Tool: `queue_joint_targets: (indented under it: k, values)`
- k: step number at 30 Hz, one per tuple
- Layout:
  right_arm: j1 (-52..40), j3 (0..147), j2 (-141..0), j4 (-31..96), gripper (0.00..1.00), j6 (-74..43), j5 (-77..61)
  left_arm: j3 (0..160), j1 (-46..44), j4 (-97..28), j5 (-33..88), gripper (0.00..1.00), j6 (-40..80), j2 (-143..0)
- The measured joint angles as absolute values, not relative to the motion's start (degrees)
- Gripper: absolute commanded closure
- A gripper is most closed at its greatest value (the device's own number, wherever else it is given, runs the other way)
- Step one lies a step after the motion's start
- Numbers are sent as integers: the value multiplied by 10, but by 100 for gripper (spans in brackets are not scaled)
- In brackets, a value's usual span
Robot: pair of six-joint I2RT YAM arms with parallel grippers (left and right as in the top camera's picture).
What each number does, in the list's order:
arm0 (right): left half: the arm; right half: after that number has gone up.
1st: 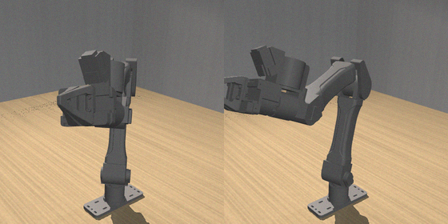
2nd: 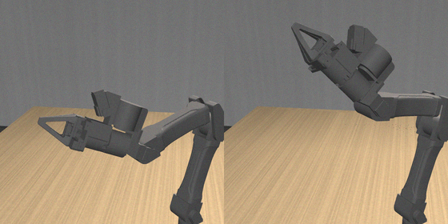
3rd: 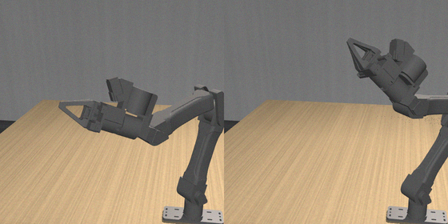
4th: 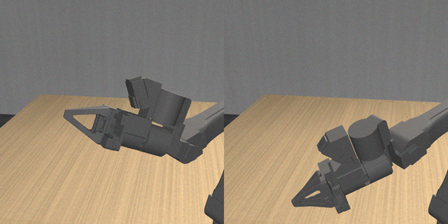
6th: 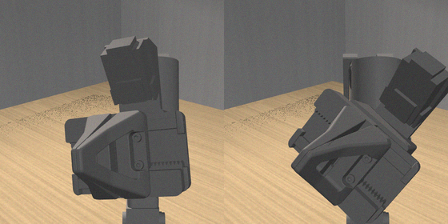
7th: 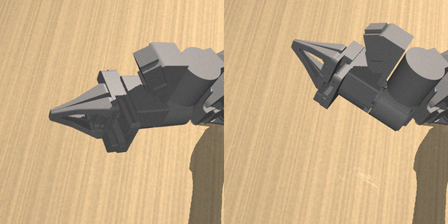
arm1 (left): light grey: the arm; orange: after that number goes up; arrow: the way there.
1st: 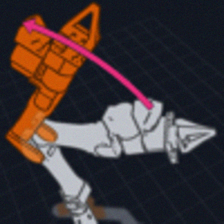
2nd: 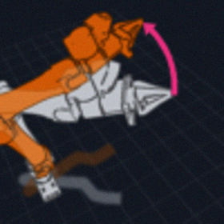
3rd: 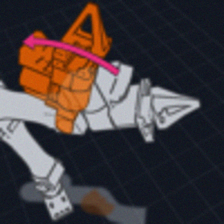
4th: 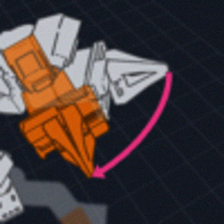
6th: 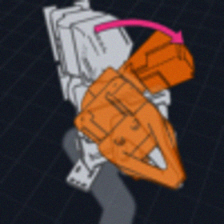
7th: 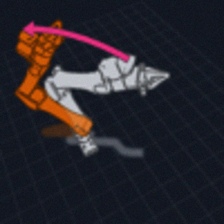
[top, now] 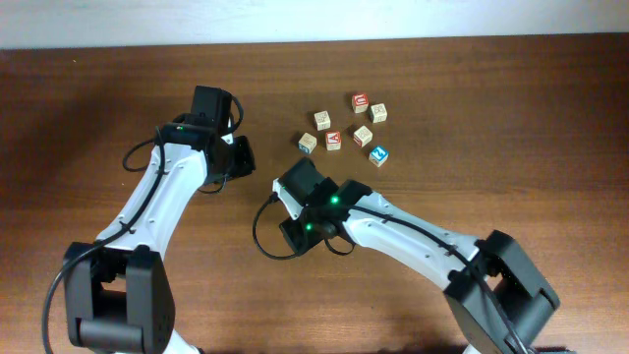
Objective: Rotate 3 blocks
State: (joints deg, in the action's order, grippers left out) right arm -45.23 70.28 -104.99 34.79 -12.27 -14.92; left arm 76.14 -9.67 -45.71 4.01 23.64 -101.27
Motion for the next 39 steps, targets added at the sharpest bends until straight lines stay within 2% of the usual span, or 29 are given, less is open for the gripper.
queue_joint_targets:
  k: [7, 14, 18, 22, 25, 31, 39]
  values:
    - [-455, 703, -1083, 342, 96, -179, -28, 761, -96, -474, 40, 69, 237, -1013]
    - [-454, 703, -1083, 342, 96, -197, 23, 761, -96, -475, 40, 70, 237, -1013]
    - [-439, 703, -1083, 340, 96, -197, 26, 761, -96, -475, 40, 70, 237, -1013]
    - [-439, 769, -1086, 431, 96, -121, -107, 761, -96, -475, 40, 69, 236, -1013]
    - [-440, 754, -1094, 444, 96, -136, -136, 761, -96, -475, 40, 66, 237, -1013]
    - [-440, 747, -1108, 457, 96, -233, -68, 761, -96, -476, 40, 66, 237, -1013]
    - [-426, 747, -1108, 453, 96, -235, -43, 761, -96, -476, 40, 66, 237, -1013]
